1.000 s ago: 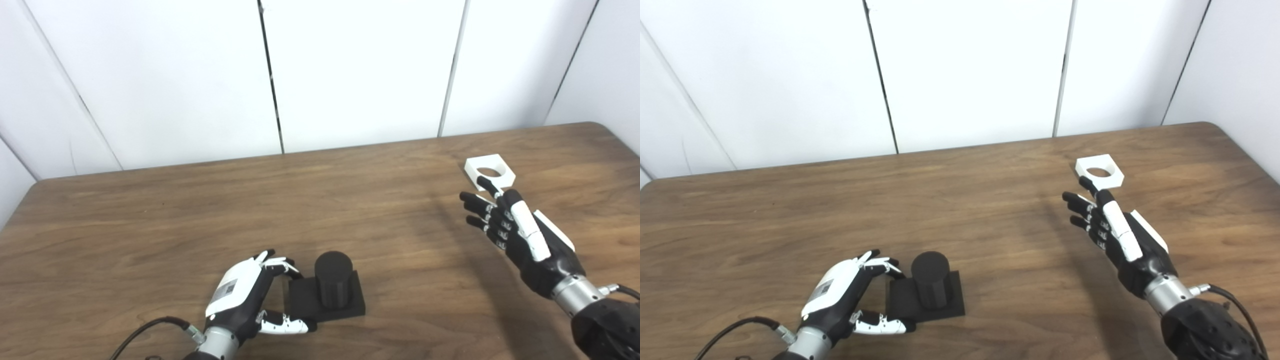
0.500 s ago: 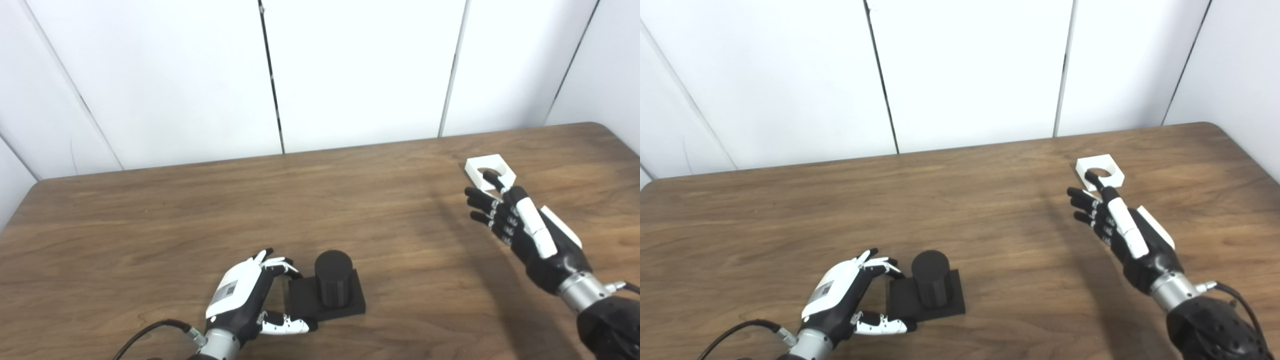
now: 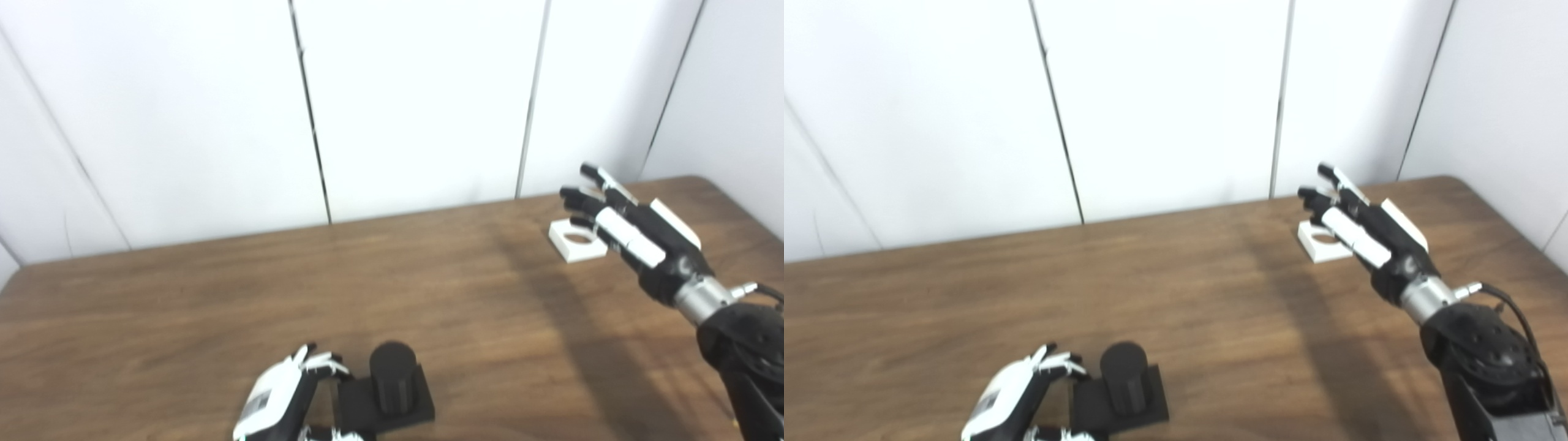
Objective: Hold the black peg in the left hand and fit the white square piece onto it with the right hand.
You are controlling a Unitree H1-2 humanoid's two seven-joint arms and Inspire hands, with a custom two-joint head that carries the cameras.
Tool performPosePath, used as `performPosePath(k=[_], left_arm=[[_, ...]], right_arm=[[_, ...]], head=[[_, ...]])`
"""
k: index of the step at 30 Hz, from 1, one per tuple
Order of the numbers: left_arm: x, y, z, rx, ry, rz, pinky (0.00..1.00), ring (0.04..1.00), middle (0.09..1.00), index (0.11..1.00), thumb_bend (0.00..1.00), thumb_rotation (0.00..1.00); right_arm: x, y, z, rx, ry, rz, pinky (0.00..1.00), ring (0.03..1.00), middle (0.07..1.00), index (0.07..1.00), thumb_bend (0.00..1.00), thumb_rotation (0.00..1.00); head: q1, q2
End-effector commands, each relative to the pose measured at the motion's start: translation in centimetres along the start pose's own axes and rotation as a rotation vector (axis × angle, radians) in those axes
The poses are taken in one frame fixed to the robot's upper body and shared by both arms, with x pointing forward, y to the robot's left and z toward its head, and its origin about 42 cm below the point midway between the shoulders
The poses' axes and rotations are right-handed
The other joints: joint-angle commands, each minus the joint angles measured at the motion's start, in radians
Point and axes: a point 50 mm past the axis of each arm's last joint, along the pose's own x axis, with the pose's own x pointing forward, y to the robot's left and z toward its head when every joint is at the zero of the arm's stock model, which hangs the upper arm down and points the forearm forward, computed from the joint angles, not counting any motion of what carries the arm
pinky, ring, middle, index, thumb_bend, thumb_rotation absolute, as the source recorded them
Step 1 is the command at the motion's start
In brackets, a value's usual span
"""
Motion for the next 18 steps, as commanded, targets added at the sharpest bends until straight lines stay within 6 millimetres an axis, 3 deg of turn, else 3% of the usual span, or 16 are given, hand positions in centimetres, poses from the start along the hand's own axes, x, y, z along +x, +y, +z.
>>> performPosePath(k=[1, 4, 5, 6, 8, 11, 14, 18], left_arm=[[-0.7, -1.5, -3.6, 0.064, 0.148, -0.092, 1.00, 1.000, 0.856, 0.488, 0.51, 0.07], [-0.7, -1.5, -3.6, 0.068, 0.145, -0.091, 1.00, 1.000, 0.853, 0.488, 0.51, 0.07], [-0.7, -1.5, -3.6, 0.068, 0.145, -0.092, 1.00, 1.000, 0.855, 0.488, 0.51, 0.07], [-0.8, -1.5, -3.6, 0.068, 0.146, -0.092, 1.00, 1.000, 0.856, 0.489, 0.51, 0.07], [-0.8, -1.4, -3.6, 0.069, 0.148, -0.093, 1.00, 1.000, 0.858, 0.489, 0.51, 0.07], [-0.9, -1.4, -3.6, 0.071, 0.144, -0.092, 1.00, 0.998, 0.858, 0.489, 0.51, 0.07], [-1.0, -1.3, -3.6, 0.070, 0.144, -0.097, 1.00, 1.000, 0.865, 0.489, 0.51, 0.07], [-1.0, -1.2, -3.6, 0.070, 0.146, -0.097, 1.00, 1.000, 0.868, 0.489, 0.51, 0.07]], right_arm=[[0.9, -1.1, 2.3, -0.051, -0.068, -0.014, 0.89, 0.902, 0.880, 0.991, 0.63, 0.66], [1.4, -1.8, 2.8, -0.107, -0.062, -0.010, 0.90, 0.905, 0.883, 0.992, 0.63, 0.58], [1.7, -2.1, 3.1, -0.167, -0.055, -0.016, 0.89, 0.911, 0.885, 0.986, 0.66, 0.52], [1.9, -2.2, 3.3, -0.209, -0.051, -0.022, 0.95, 0.938, 0.882, 0.975, 0.70, 0.50], [2.7, -3.0, 4.1, -0.324, -0.041, -0.017, 0.98, 0.951, 0.892, 0.974, 0.75, 0.46], [4.4, -4.2, 5.6, -0.541, -0.012, 0.007, 0.94, 0.951, 0.931, 0.955, 0.83, 0.32], [6.0, -5.5, 6.8, -0.722, 0.021, 0.038, 0.99, 0.989, 0.970, 0.931, 0.89, 0.26], [7.4, -6.9, 7.8, -0.841, 0.085, 0.071, 1.00, 1.000, 0.984, 0.920, 0.93, 0.23]], head=[[0.004, 0.004], [0.010, 0.008], [0.010, 0.011], [0.010, 0.011], [0.007, 0.012], [0.002, 0.016], [-0.004, 0.019], [-0.006, 0.022]])
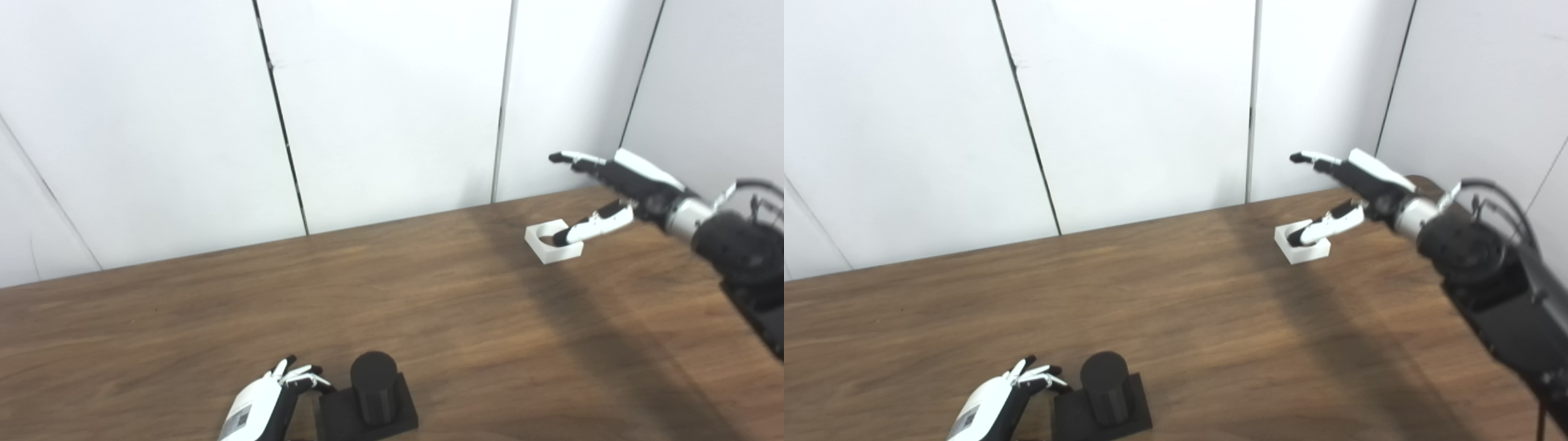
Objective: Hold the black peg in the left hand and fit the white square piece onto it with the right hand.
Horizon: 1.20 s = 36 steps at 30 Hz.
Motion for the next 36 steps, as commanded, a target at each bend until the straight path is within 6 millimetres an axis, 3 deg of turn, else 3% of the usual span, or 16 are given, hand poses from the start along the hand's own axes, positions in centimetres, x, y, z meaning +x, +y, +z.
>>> performPosePath(k=[1, 9, 17, 28, 36], left_arm=[[-1.0, -1.3, -3.4, 0.069, 0.142, -0.100, 1.00, 1.000, 0.869, 0.490, 0.51, 0.07], [-1.1, -1.3, -3.4, 0.068, 0.142, -0.093, 1.00, 1.000, 0.865, 0.490, 0.51, 0.07], [-1.3, -1.3, -3.3, 0.064, 0.146, -0.091, 1.00, 1.000, 0.859, 0.490, 0.51, 0.07], [-1.6, -1.3, -3.2, 0.060, 0.146, -0.088, 1.00, 1.000, 0.863, 0.490, 0.51, 0.07], [-1.9, -1.2, -2.8, 0.057, 0.144, -0.081, 1.00, 1.000, 0.858, 0.489, 0.51, 0.08]], right_arm=[[0.4, -2.4, 1.0, -0.088, -0.017, -0.025, 1.00, 1.000, 0.990, 0.921, 0.94, 0.23], [2.2, -4.1, 0.6, -0.320, 0.090, 0.051, 0.96, 1.000, 1.000, 0.913, 1.00, 0.23], [4.6, -4.4, 0.6, -0.440, 0.171, 0.105, 0.99, 1.000, 1.000, 0.893, 1.00, 0.14], [8.0, -3.5, 0.7, -0.576, 0.208, 0.185, 1.00, 1.000, 1.000, 0.912, 1.00, 0.16], [9.9, -2.0, -0.7, -0.626, 0.255, 0.227, 1.00, 1.000, 1.000, 0.911, 1.00, 0.20]], head=[[-0.004, 0.006], [-0.003, 0.013], [-0.003, 0.019], [0.010, 0.030], [0.028, 0.043]])
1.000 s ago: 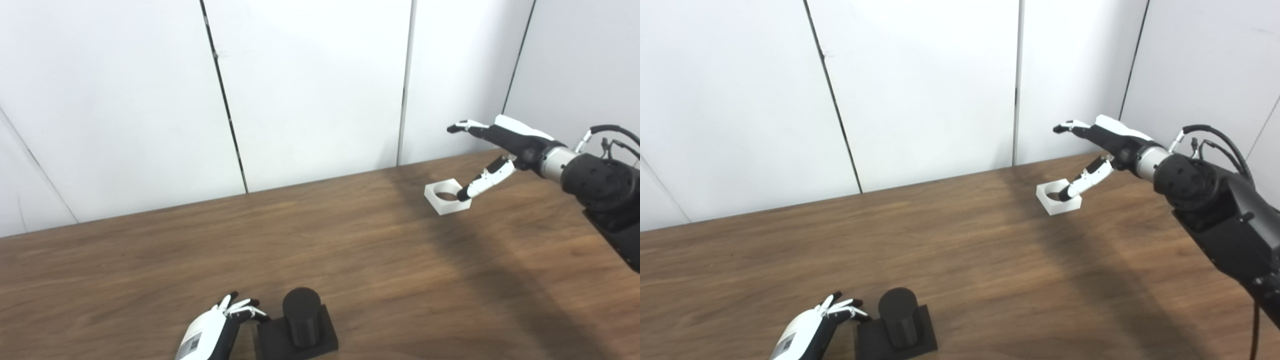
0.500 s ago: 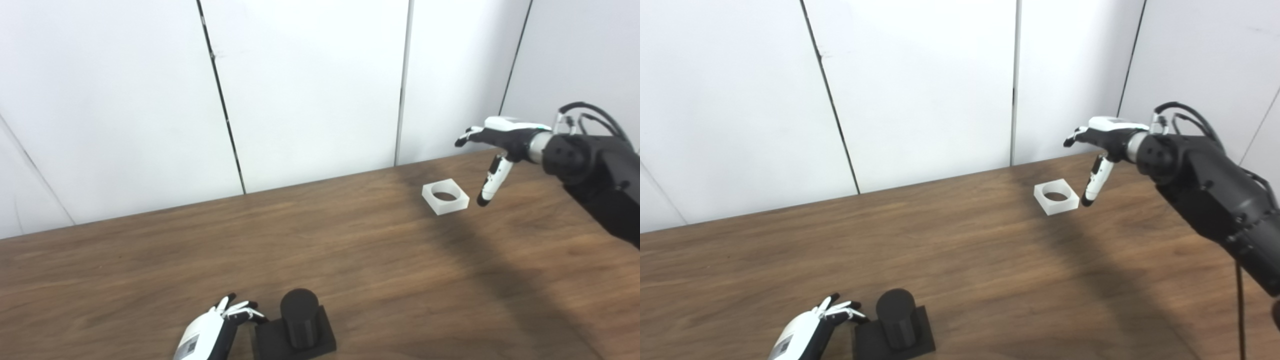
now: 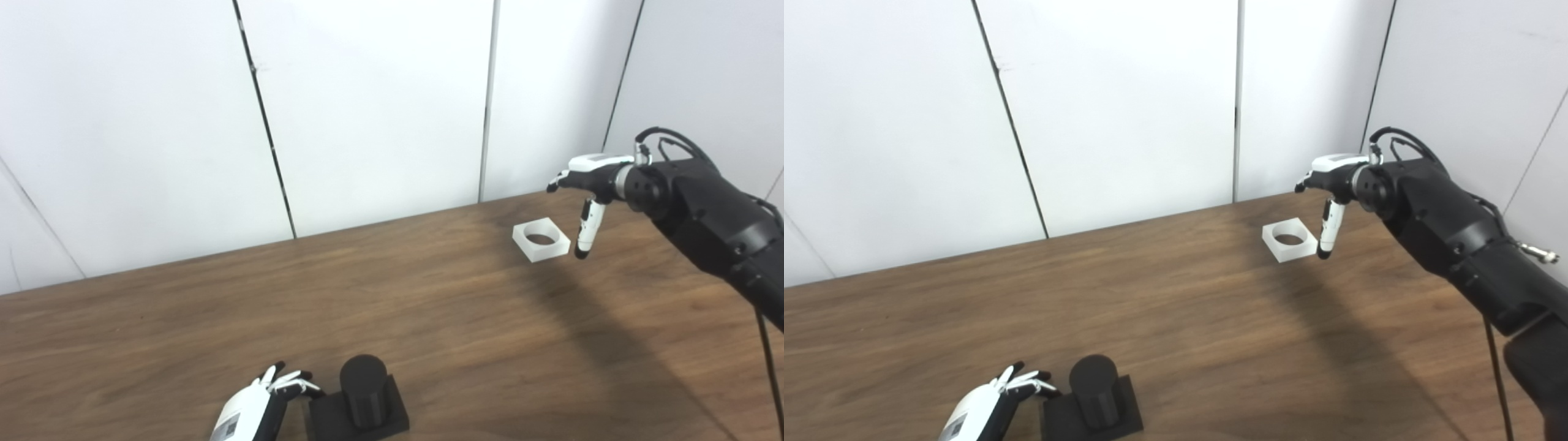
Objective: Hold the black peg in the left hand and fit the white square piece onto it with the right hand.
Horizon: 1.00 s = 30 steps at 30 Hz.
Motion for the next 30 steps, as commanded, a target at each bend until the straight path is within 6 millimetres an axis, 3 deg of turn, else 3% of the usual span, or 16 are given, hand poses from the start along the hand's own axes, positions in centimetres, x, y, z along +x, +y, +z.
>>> performPosePath(k=[1, 19, 30], left_arm=[[-1.5, -1.2, -2.8, 0.060, 0.141, -0.086, 1.00, 1.000, 0.858, 0.489, 0.51, 0.08], [-2.2, -0.5, -2.8, 0.071, 0.148, -0.097, 1.00, 1.000, 0.865, 0.490, 0.51, 0.08], [-2.3, -0.5, -2.4, 0.076, 0.146, -0.097, 1.00, 1.000, 0.863, 0.490, 0.51, 0.08]], right_arm=[[-0.5, -3.1, -0.4, -0.008, 0.005, -0.105, 1.00, 1.000, 1.000, 0.908, 1.00, 0.19], [1.2, -0.4, 1.1, -0.008, -0.027, -0.120, 1.00, 1.000, 0.987, 0.887, 0.99, 0.20], [1.6, -0.5, 2.0, 0.024, -0.056, -0.140, 1.00, 1.000, 0.971, 0.875, 0.96, 0.18]], head=[[-0.001, 0.001], [0.003, 0.018], [0.012, 0.026]])
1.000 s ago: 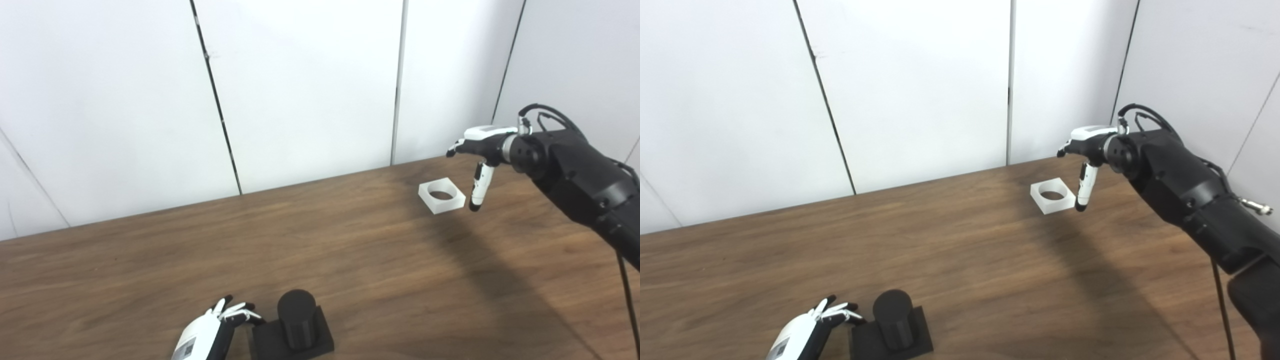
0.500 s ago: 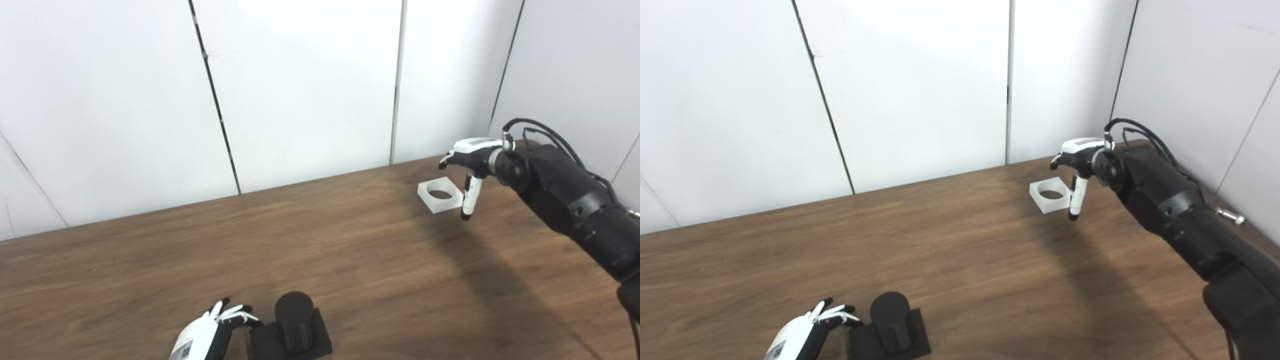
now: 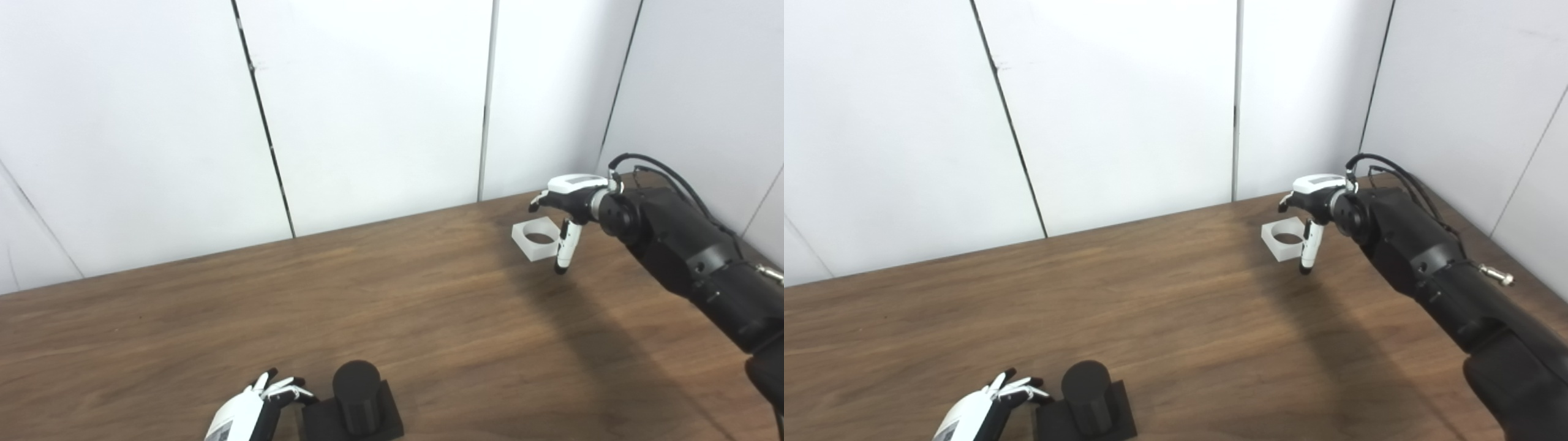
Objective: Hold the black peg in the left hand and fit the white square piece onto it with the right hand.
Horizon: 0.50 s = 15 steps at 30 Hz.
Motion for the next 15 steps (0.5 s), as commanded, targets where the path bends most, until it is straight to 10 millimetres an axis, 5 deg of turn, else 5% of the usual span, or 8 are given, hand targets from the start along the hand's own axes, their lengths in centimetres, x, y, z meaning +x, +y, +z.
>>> performPosePath(k=[1, 15], left_arm=[[-1.2, -1.1, -2.4, 0.057, 0.119, -0.087, 1.00, 1.000, 0.863, 0.490, 0.51, 0.08], [-1.5, -1.0, -2.1, 0.054, 0.115, -0.088, 1.00, 1.000, 0.861, 0.490, 0.51, 0.08]], right_arm=[[-0.4, -3.2, -0.3, -0.006, -0.010, -0.091, 1.00, 1.000, 0.969, 0.873, 0.96, 0.19], [0.7, -1.8, 0.0, -0.001, -0.015, -0.076, 0.91, 0.983, 0.942, 0.856, 0.98, 0.19]], head=[[-0.002, 0.000], [0.005, 0.004]])
